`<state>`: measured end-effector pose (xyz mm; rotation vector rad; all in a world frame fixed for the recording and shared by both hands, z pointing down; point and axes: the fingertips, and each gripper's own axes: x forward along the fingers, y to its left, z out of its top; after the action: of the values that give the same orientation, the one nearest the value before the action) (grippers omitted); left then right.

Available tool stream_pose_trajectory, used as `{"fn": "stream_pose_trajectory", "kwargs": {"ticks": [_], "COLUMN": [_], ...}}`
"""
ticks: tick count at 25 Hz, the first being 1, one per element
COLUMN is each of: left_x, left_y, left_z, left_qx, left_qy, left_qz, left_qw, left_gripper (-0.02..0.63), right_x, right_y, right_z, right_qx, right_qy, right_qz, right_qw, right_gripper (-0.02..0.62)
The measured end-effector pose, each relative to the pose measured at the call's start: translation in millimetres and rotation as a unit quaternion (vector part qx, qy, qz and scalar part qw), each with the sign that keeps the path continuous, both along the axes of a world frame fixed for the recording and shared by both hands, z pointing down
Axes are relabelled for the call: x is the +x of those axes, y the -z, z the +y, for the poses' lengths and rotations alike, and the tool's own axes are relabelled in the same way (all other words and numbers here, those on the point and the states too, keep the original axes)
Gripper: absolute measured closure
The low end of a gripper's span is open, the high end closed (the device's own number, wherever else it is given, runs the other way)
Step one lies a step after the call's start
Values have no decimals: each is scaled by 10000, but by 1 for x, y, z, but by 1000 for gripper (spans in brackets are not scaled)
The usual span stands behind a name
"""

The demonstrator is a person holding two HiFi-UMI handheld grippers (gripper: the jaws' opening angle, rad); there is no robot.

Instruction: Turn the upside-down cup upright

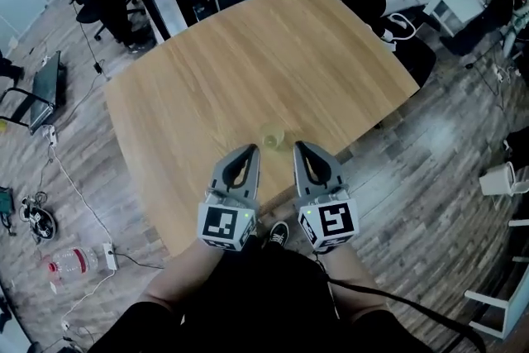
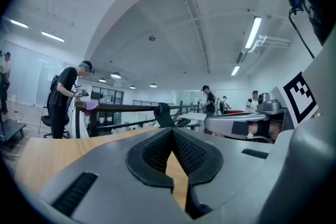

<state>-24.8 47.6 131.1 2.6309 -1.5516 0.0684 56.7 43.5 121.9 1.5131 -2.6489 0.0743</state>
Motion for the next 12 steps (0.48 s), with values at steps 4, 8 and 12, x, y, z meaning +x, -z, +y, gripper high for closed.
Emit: {"fn": "stream_pose_trajectory", "kwargs": {"ticks": [4,8,12], "left_x": [10,31,44], "left_y": [34,47,52], "left_z": [33,63,84], "left_qx": [178,349,513], "left_qy": [-24,-64,19], "left_qz": [102,86,202], "left_qw": [9998,9993,9985], "left_gripper": [598,598,598], "right_x": [5,5,11], "right_y": [27,41,47], "right_z": [35,67,85], "right_qx": [116,267,451], "right_qy": [-197,-120,-48], "right_qz": [-109,-42,-5], "right_qw": [9997,9996,9990], "right_gripper": [581,581,582]}}
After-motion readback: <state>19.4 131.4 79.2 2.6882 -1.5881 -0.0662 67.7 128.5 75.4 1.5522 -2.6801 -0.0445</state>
